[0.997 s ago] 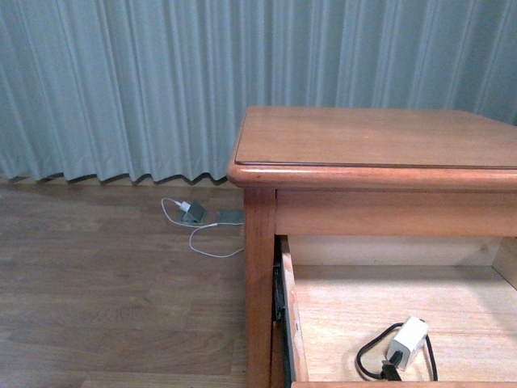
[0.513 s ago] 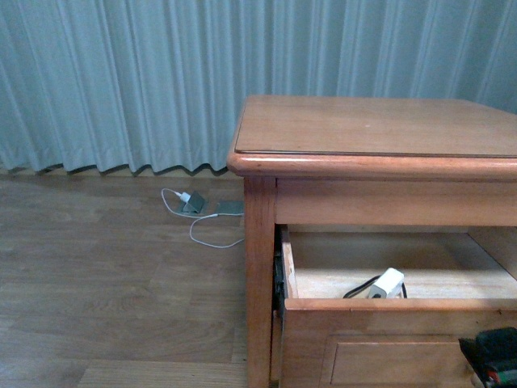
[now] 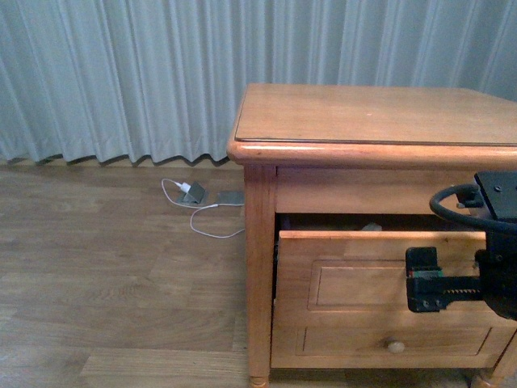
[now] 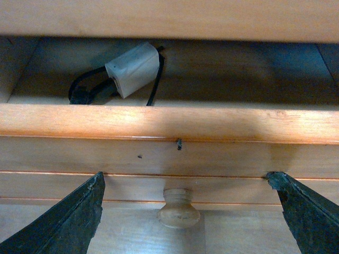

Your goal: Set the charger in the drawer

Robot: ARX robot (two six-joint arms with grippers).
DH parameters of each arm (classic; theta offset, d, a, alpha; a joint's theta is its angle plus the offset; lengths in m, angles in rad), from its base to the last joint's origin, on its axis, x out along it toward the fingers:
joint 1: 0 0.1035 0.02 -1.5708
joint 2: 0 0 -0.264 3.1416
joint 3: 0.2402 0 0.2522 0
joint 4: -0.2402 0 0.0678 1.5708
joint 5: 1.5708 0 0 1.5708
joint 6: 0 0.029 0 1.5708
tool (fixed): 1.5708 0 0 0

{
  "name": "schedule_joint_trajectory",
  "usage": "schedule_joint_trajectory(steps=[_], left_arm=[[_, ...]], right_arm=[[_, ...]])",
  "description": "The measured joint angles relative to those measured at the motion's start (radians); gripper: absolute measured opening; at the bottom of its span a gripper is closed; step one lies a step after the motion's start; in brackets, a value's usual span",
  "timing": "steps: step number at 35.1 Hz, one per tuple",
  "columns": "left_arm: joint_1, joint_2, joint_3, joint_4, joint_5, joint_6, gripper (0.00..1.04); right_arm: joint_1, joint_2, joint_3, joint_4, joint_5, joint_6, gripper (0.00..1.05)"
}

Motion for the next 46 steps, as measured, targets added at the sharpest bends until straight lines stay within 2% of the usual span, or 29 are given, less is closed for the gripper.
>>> schedule_joint_trajectory(steps=[19, 23, 30, 38, 46], left_arm=[[0.000, 0.000, 0.000, 0.000, 0.000, 0.000, 0.98], [0.000, 0.000, 0.000, 0.000, 0.000, 0.000, 0.98], [0.000, 0.000, 0.000, 0.000, 0.000, 0.000, 0.98], [0.000, 0.000, 0.000, 0.000, 0.000, 0.000, 0.98], [0.000, 0.000, 0.000, 0.000, 0.000, 0.000, 0.98]], right_arm=[[0.018, 0.188, 0.198, 0.072, 0.058, 0.037, 0.96], [0.014, 0.182, 0.183, 0.095, 0.047, 0.034, 0.96], [-0.007, 0.018, 0.045, 0.100, -0.003, 0.035, 0.96], [-0.028, -0.325, -0.156, -0.015, -0.090, 0.038, 0.96], [-0.118, -0.851, -0.362, -0.369, -0.180, 0.106, 0.96]])
